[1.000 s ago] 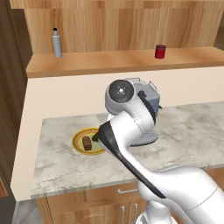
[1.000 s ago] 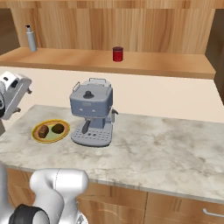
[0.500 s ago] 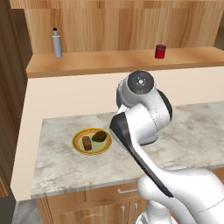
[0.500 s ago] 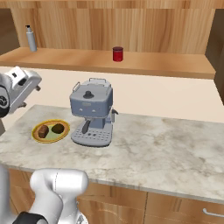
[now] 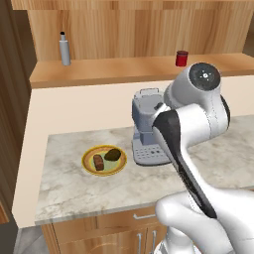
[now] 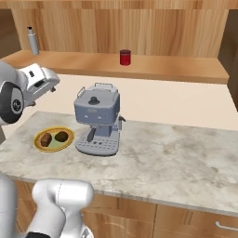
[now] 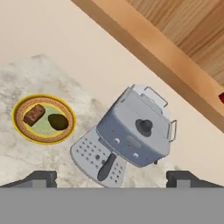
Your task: Pick the avocado and bread from the counter and place them on the plate. Then pick the jam from the cabinet and place it next to the plate. Lastly close the cabinet door.
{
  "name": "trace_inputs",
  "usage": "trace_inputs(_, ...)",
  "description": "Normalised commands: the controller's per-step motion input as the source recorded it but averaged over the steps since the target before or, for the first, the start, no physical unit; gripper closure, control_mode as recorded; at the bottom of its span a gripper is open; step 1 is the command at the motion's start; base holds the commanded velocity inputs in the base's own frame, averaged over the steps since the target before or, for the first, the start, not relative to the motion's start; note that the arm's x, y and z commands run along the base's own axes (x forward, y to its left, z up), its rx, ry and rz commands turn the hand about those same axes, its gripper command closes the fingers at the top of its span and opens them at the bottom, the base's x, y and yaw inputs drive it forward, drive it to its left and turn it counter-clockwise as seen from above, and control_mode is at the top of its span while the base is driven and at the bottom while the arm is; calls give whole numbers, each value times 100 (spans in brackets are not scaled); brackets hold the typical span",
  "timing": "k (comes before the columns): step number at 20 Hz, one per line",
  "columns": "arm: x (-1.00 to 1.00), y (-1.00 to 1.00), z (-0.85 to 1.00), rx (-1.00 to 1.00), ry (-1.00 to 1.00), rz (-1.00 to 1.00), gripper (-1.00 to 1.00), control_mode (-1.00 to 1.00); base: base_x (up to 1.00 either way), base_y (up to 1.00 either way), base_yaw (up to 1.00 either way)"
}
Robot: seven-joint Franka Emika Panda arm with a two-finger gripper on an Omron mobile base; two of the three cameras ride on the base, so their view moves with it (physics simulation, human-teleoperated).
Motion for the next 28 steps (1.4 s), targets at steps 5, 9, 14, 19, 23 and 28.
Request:
trace_inputs(5, -18, -53, 30, 20, -7, -8, -100, -100, 0, 0, 0)
trace_inputs(9, -9, -48, 29, 19, -6, -10, -100, -100, 0, 0, 0)
trace_inputs(14, -3, -44, 29, 16, -5, -13, -100, -100, 0, 0, 0)
trace_inputs(19, 0, -41, 19, 15, -2, -13, -100, -100, 0, 0, 0)
trace_inputs(23, 0, -31, 6, 11, 0, -17, -100, -100, 0, 0, 0)
trace_inputs(28, 1, -24, 6, 9, -1, -12, -100, -100, 0, 0, 0)
